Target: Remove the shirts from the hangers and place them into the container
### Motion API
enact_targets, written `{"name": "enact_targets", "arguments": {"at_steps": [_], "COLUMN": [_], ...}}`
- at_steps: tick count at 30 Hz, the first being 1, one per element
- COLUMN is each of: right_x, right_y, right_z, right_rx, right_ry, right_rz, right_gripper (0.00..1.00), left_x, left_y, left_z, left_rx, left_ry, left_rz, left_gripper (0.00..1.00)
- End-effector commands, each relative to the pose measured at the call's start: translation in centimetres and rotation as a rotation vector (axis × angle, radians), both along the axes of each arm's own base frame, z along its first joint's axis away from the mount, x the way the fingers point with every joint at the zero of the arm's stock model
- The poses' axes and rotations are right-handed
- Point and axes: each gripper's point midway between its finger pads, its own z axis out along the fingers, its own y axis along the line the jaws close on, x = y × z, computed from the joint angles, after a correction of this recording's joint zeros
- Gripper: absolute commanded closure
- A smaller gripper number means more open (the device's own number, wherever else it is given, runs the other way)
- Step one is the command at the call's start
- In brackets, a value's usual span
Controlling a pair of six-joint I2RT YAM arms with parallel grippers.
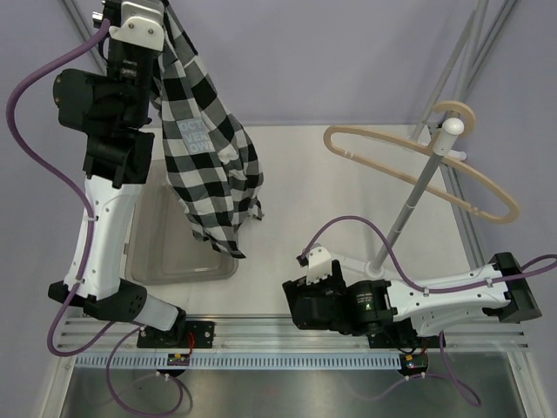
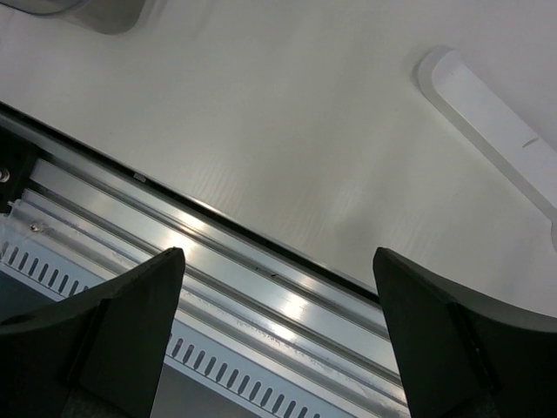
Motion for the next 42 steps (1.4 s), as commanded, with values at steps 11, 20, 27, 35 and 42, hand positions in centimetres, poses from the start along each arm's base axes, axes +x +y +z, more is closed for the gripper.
{"name": "enact_targets", "arguments": {"at_steps": [11,20,27,35,42], "right_x": [0.1,-0.7,-0.7,-0.8,-0.7], "right_y": [-2.3,-2.5,-1.5,-1.4,-1.7], "right_z": [3.1,2.3,2.1,2.3,2.0], "right_rx": [0.138,0.103,0.088,0.120,0.134], "right_ry": [0.010,0.041,0.022,0.031,0.034], "right_rz": [-0.020,0.024,0.056,0.052,0.040], "right_gripper": [0.01,0.01,0.00,0.01,0.01], "left_x": [-7.4,-10.2,-11.6,-12.4,-10.0], "left_y": [6.3,8.0,7.6,7.3,8.0], "left_z": [7.6,9.4,9.8,9.3,6.1], "left_rx": [-0.065,-0.088,-0.084,-0.069,-0.093], "left_ry": [-0.312,-0.383,-0.392,-0.375,-0.308], "left_rz": [0.192,0.186,0.138,0.109,0.163], "left_gripper": [1.00,1.00,1.00,1.00,1.00]}}
